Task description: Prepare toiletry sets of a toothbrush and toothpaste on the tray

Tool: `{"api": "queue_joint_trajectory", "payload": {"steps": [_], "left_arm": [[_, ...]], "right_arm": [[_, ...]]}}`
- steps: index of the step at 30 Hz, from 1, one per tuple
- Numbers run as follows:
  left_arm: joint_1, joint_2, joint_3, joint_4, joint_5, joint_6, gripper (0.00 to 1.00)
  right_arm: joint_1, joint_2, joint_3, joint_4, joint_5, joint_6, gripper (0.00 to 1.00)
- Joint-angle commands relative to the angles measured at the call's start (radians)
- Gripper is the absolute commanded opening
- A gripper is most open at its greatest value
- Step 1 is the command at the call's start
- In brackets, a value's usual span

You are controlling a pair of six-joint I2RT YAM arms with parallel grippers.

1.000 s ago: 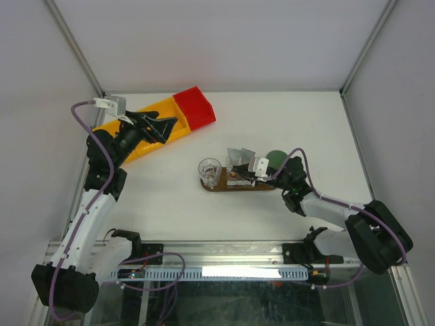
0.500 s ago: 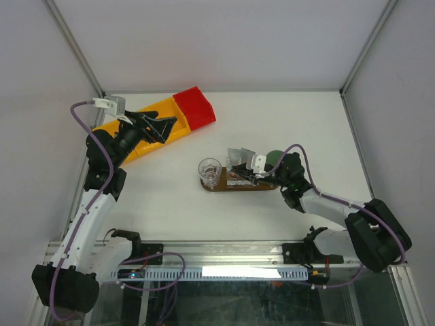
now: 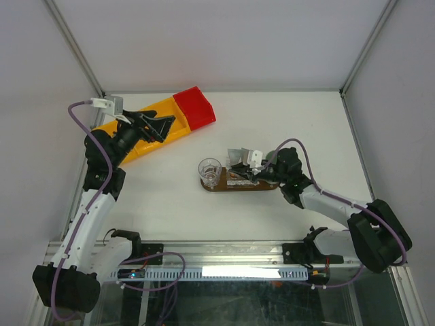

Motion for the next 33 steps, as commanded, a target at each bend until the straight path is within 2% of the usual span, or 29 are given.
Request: {"api": "queue_joint_trajectory", "payload": {"steps": [1,5,13,19,21,26,28,29,33], "left_arm": [[0.012,-0.010,0.003,0.059,0.028,-0.019,0.99],[0.014,-0.009,0.003,0.062,0.032,-0.021,0.99],[0.009,-0.012,0.007,0.046,0.081,-0.040,0.99],[-0.010,-0.063,-0.049,-0.133,0.218,-0.193,0.88],[-0.090,-0.094,-0.026,-0.248,0.142,-0.161,0.89],[-0.415,-0.059,0.115,-0.494,-0.203,-0.102,0.90],[-0.530,0.003,0.155,-0.557,-0.306,-0.112,0.83],[-0.569,0.031,0.162,-0.573,-0.349,-0.115,0.77],[-0.677,0.105,0.177,-0.583,-0.479,-0.113,0.55]], "right_arm": [[-0.002,-0.009,0.075,-0.080,-0.019,-0.009,0.08],[-0.002,0.000,0.108,-0.145,-0.019,-0.009,0.08],[-0.004,-0.001,0.121,-0.169,-0.019,-0.009,0.08],[-0.004,0.003,0.126,-0.161,-0.019,-0.009,0.08],[-0.003,0.014,0.130,-0.163,-0.019,-0.009,0.08],[-0.002,0.026,0.134,-0.157,-0.019,-0.009,0.08],[-0.002,0.025,0.134,-0.155,-0.019,-0.009,0.08],[-0.002,0.024,0.133,-0.156,-0.019,-0.009,0.08],[-0.003,0.012,0.132,-0.167,-0.019,-0.009,0.08]]}}
